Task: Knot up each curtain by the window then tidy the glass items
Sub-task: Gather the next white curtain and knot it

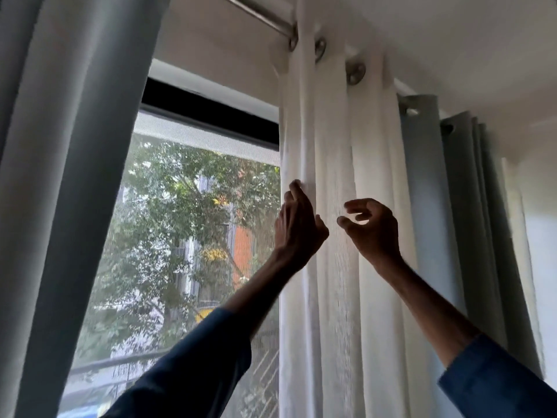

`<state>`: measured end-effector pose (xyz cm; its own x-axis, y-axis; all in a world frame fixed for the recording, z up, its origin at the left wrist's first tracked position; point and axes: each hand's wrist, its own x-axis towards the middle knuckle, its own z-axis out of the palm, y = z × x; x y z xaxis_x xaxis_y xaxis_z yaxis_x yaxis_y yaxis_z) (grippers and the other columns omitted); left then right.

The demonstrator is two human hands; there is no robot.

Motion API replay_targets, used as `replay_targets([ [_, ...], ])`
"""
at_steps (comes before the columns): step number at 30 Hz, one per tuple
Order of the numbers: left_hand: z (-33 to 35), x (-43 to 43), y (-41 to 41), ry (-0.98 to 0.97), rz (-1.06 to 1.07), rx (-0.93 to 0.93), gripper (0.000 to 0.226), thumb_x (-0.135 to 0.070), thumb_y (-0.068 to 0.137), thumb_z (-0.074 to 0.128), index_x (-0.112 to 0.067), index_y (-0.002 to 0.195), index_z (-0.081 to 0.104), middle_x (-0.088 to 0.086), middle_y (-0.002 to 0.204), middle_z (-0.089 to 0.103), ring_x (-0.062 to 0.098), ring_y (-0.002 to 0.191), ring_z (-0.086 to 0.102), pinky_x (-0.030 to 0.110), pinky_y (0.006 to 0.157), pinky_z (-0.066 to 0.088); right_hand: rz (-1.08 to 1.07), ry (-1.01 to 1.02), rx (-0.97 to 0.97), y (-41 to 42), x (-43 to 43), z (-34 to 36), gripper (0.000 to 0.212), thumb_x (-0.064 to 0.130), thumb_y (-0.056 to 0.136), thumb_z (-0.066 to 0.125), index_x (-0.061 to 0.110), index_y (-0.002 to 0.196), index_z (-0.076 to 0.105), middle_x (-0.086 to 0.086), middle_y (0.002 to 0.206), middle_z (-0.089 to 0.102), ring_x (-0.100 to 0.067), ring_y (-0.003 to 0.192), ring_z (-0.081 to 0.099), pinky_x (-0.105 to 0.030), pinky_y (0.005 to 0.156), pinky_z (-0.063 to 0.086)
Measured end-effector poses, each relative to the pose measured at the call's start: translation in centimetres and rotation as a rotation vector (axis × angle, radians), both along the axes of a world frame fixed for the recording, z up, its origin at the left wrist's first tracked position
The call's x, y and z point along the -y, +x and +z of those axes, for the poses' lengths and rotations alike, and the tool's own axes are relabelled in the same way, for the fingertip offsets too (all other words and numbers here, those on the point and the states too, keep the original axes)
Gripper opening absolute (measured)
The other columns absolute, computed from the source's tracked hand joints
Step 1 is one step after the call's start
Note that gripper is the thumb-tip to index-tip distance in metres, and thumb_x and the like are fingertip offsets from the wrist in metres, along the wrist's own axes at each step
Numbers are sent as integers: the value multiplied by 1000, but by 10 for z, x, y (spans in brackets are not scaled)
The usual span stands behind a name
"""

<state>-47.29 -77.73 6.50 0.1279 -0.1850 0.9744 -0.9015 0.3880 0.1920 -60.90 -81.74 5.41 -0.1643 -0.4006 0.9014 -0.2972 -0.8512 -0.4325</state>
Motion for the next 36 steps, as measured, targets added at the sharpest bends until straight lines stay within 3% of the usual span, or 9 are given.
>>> replay_targets([
  [5, 65, 4, -3, -103, 83, 39, 65, -17, 86, 67, -7, 134, 26, 13, 110, 56, 29, 93, 61, 31, 69, 42, -88, -127, 62, 2, 27, 57, 50, 35, 75, 84, 18, 117, 61, 5, 110, 66, -16, 99, 62, -40, 94, 51],
  [9, 117, 7, -6, -228, 123, 57, 66, -20, 88, 65, -6, 138, 26, 15, 111, 58, 31, 94, 63, 36, 71, 50, -70, -156, 89, 2, 46, 102, 60, 41, 75, 84, 14, 121, 57, 0, 112, 67, -20, 102, 64, -43, 97, 50],
  [16, 174, 0, -13, -375, 269, 98, 70, -16, 90, 61, -17, 149, 22, 15, 106, 64, 35, 88, 67, 48, 74, 57, -114, -231, 45, 10, 52, 163, 46, 42, 86, 73, 7, 114, 65, -10, 111, 71, -30, 107, 65, -37, 94, 49],
  [20, 191, -3, -13, -355, 439, 182, 37, -16, 94, 55, -22, 130, 47, 10, 103, 62, 32, 89, 66, 43, 75, 54, -152, -282, 68, 13, 48, 180, 25, 32, 91, 65, 10, 81, 67, -12, 90, 70, -35, 92, 66, -34, 77, 49],
  [22, 196, -9, -9, -331, 506, 198, 20, -10, 93, 50, -17, 108, 60, 10, 99, 64, 33, 89, 66, 39, 71, 51, -142, -267, 83, 14, 46, 183, 34, 27, 90, 62, 13, 61, 52, -8, 68, 62, -33, 75, 64, -28, 64, 41],
  [24, 200, -18, -3, -291, 537, 192, 21, -3, 89, 49, -13, 102, 64, 12, 100, 65, 34, 91, 65, 40, 73, 50, -108, -244, 90, 12, 45, 184, 41, 22, 89, 60, 12, 53, 42, -4, 55, 52, -31, 62, 59, -25, 61, 35],
  [27, 203, -31, 16, -267, 574, 142, 26, 0, 89, 50, -10, 108, 63, 15, 109, 61, 36, 100, 60, 41, 82, 47, -103, -243, 77, 10, 42, 183, 44, 20, 88, 61, 11, 50, 41, -3, 51, 48, -29, 56, 52, -24, 60, 35],
  [30, 207, -48, 45, -274, 594, 85, 28, -2, 87, 52, -15, 108, 65, 12, 110, 61, 34, 105, 58, 36, 80, 41, -91, -233, 59, 8, 42, 186, 44, 21, 88, 63, 10, 51, 42, -4, 54, 50, -29, 60, 53, -25, 63, 37],
  [36, 224, -94, 82, -318, 669, 83, 26, -4, 88, 57, -17, 108, 68, 12, 112, 62, 33, 106, 57, 39, 87, 44, -66, -218, 74, 16, 28, 191, 33, 19, 86, 64, 0, 61, 57, -10, 58, 59, -26, 56, 52, -26, 62, 40],
])
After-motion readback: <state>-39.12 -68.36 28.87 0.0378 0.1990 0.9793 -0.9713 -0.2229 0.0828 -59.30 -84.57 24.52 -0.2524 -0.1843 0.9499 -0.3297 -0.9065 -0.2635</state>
